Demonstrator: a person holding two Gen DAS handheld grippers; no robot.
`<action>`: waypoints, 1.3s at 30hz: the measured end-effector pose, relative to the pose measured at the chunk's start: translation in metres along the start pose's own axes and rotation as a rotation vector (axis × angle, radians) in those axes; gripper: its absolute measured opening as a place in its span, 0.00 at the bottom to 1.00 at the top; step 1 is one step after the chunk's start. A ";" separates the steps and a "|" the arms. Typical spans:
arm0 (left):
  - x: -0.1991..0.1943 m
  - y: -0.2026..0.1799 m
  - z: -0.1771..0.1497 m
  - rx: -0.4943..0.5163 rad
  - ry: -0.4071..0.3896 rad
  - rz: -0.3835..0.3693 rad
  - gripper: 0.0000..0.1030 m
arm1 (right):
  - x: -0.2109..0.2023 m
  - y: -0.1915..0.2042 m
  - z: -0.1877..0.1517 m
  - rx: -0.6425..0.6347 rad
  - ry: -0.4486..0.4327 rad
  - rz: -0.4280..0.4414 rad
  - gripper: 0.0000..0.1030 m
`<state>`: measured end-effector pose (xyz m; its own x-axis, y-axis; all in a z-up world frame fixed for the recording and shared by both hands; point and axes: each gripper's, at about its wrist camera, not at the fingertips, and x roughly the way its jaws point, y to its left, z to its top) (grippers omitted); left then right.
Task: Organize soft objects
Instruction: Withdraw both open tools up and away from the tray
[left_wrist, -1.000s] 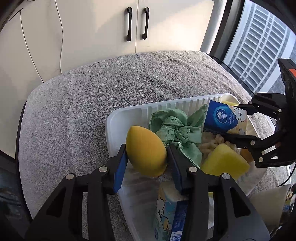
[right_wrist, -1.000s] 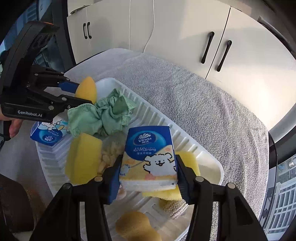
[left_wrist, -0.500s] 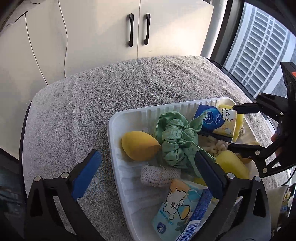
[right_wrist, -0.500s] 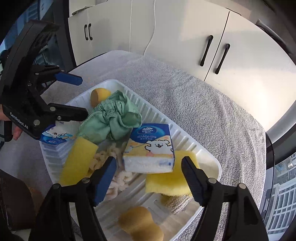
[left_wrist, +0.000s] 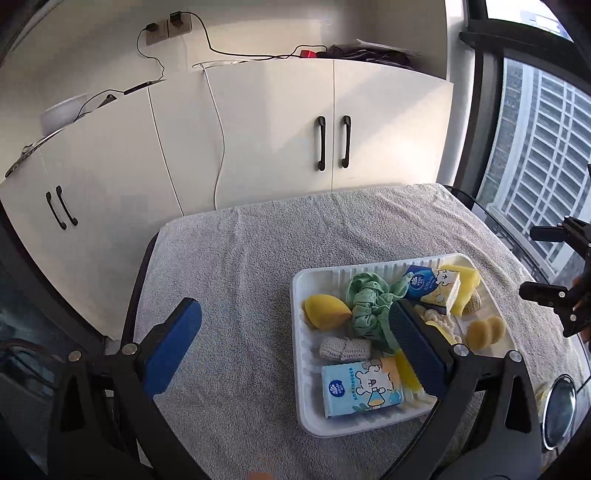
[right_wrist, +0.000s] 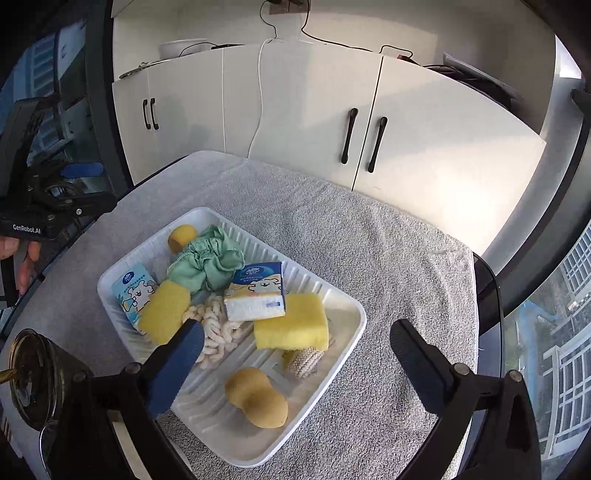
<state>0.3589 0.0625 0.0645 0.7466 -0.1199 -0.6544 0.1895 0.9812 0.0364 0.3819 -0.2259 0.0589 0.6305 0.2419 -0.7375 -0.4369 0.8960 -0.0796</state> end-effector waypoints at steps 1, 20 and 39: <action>-0.013 -0.002 -0.003 -0.002 -0.014 0.016 1.00 | -0.012 -0.002 -0.003 0.019 -0.015 -0.023 1.00; -0.180 -0.085 -0.140 -0.151 -0.041 0.120 1.00 | -0.181 0.097 -0.138 0.246 -0.138 -0.145 1.00; -0.195 -0.122 -0.194 -0.152 0.008 0.122 1.00 | -0.183 0.155 -0.199 0.297 -0.100 -0.246 1.00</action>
<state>0.0665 -0.0049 0.0407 0.7530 0.0015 -0.6581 -0.0009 1.0000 0.0012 0.0710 -0.2052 0.0484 0.7590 0.0282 -0.6505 -0.0693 0.9969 -0.0376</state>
